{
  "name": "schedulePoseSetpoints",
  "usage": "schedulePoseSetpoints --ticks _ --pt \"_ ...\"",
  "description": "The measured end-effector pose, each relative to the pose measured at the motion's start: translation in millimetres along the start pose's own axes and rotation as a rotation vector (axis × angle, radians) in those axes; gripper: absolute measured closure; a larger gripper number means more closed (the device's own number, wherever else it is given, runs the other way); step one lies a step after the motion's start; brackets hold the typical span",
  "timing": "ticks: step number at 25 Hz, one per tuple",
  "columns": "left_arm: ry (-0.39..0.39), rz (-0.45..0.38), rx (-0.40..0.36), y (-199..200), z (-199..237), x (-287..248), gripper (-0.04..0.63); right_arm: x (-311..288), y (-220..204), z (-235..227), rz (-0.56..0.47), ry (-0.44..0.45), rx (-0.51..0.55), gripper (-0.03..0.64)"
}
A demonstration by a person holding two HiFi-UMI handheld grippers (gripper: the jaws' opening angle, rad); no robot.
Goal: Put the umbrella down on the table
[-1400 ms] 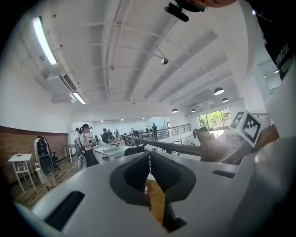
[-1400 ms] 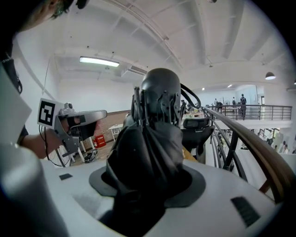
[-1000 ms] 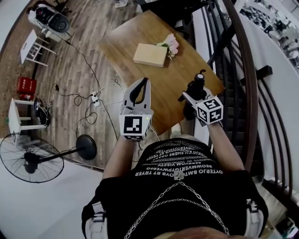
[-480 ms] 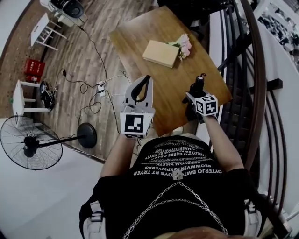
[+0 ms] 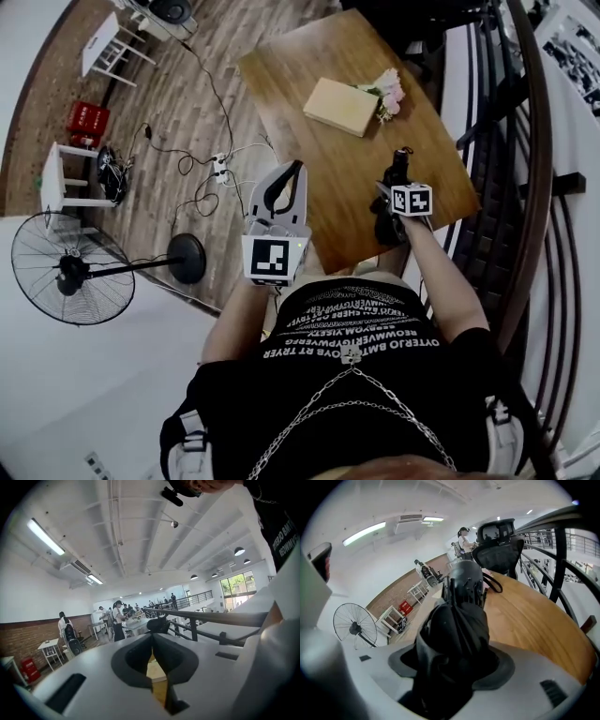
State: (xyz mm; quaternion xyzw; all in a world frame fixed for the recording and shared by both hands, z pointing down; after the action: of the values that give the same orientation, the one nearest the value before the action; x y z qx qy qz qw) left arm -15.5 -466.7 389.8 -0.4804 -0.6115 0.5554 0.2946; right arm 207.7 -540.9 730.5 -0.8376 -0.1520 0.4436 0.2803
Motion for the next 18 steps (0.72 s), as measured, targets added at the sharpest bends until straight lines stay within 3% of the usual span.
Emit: schedulePoseSetpoints --ticks 3,9,15,18 --pt "-0.005 0.015 -0.020 -2 5 11 0.565 -7 -1 -3 0.021 -0.025 -0.015 0.268" --pt "-0.006 0.012 0.010 -11 17 20 0.565 1 1 -14 0.107 -0.087 0.019 0.222" --pt "-0.074 -0.007 -0.004 -17 36 18 0.565 27 36 8 -0.002 -0.111 0.055 0.224" --pt "-0.120 -0.042 -0.004 -9 48 14 0.565 57 52 28 -0.122 -0.131 0.065 0.225"
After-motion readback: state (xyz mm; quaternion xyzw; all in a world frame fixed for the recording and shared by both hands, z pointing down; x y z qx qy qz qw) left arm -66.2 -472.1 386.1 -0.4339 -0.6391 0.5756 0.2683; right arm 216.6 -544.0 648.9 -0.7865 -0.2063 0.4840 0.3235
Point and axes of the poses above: the fingertips, and each gripper's own axes: x backward along the fingers, z to its left, y out of its top, the point moved 7 cm from there along x, backward along the fingers, and after that the axes turned 3 degrees about -z, right-handed, at the moved point
